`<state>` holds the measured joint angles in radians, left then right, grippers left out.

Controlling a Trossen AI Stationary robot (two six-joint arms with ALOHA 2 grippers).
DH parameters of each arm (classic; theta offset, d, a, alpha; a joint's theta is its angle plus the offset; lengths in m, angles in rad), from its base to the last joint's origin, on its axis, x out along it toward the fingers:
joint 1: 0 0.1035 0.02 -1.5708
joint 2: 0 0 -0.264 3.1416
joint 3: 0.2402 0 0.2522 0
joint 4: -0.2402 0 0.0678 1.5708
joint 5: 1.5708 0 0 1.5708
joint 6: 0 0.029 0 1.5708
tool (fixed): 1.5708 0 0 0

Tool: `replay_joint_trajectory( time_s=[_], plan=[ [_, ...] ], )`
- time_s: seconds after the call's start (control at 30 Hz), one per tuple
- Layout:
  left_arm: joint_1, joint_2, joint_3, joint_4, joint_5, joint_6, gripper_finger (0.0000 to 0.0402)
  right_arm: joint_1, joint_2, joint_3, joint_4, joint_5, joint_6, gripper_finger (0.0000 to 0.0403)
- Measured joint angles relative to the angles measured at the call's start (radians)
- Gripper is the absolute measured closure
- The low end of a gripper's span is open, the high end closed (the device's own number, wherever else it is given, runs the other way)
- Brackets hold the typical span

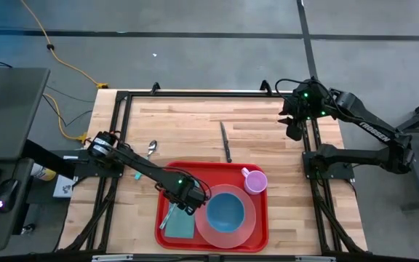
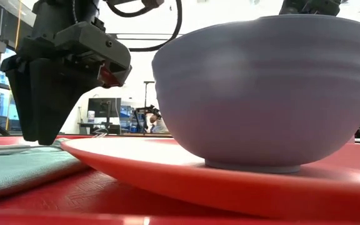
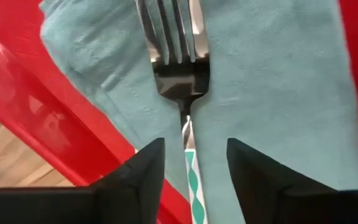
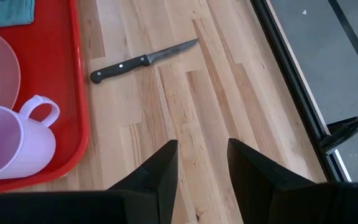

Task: Set up tray
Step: Put the blue patterned fork on the blue napkin

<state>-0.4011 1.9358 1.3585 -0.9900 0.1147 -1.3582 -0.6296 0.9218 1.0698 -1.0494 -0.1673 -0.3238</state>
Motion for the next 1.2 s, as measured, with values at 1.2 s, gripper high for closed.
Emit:
replay_joint_trajectory(
  time_s=[1.2],
  plan=[
    [0.002,0.043,0.001,0.018,-0.024,0.026,0.0251,0.000,0.000,0.000,-0.008,0.000,0.000,0.0284]
  ],
)
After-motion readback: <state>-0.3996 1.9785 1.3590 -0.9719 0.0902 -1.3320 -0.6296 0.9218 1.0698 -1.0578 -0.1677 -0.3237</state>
